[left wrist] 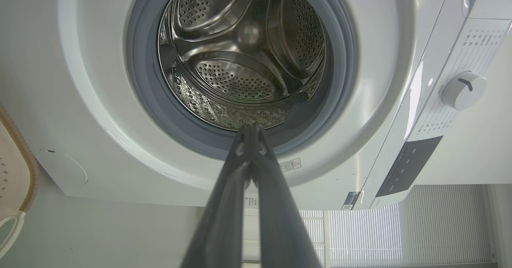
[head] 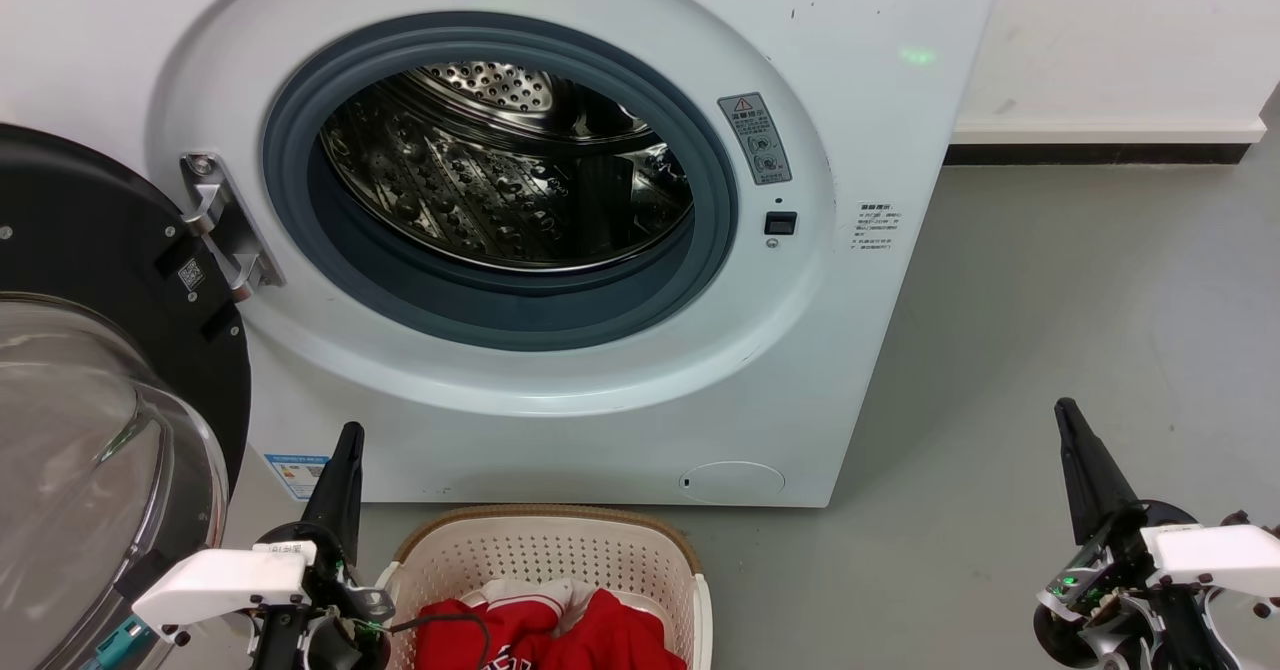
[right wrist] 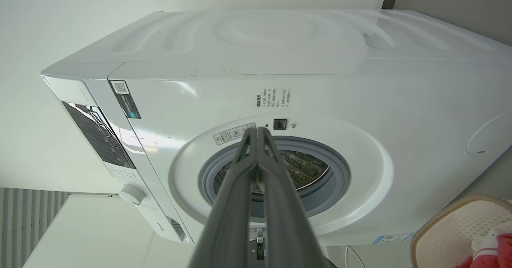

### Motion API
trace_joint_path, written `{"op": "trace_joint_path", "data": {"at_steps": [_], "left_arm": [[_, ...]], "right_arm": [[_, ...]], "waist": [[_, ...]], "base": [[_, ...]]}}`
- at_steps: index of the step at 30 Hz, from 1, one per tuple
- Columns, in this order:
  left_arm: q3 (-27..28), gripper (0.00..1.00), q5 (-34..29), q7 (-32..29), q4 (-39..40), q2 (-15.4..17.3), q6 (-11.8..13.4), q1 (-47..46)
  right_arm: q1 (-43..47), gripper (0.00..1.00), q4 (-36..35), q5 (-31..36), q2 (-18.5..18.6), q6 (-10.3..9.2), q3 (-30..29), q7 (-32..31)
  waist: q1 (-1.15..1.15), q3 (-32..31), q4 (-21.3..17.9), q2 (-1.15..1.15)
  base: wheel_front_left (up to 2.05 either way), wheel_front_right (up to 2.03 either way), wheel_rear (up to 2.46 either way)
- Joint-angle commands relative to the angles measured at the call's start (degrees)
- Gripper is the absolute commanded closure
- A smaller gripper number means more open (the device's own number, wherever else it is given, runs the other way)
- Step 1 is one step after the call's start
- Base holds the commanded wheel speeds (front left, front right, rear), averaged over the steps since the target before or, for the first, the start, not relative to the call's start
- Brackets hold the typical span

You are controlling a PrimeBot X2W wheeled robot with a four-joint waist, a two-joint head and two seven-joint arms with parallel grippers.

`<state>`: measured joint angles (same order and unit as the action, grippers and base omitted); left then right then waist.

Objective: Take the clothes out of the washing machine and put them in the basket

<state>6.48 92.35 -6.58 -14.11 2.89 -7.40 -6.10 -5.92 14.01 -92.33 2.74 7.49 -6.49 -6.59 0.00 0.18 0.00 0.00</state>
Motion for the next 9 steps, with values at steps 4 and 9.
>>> {"op": "trace_joint_path", "data": {"at_steps": [4,9], "left_arm": [[0.2,1.0,0.1,-0.2,0.0,0.0,-0.2,-0.4],[0.2,1.0,0.1,-0.2,0.0,0.0,-0.2,-0.4]], "right_arm": [[-0.7,1.0,0.1,-0.2,0.3,0.0,-0.1,-0.1],[-0.7,1.0,0.1,-0.2,0.3,0.0,-0.1,-0.1]], "waist": [[0.0,0.0,0.0,0.0],[0.0,0.0,0.0,0.0]], "base": [[0.0,0.0,0.0],[0.0,0.0,0.0]]}}
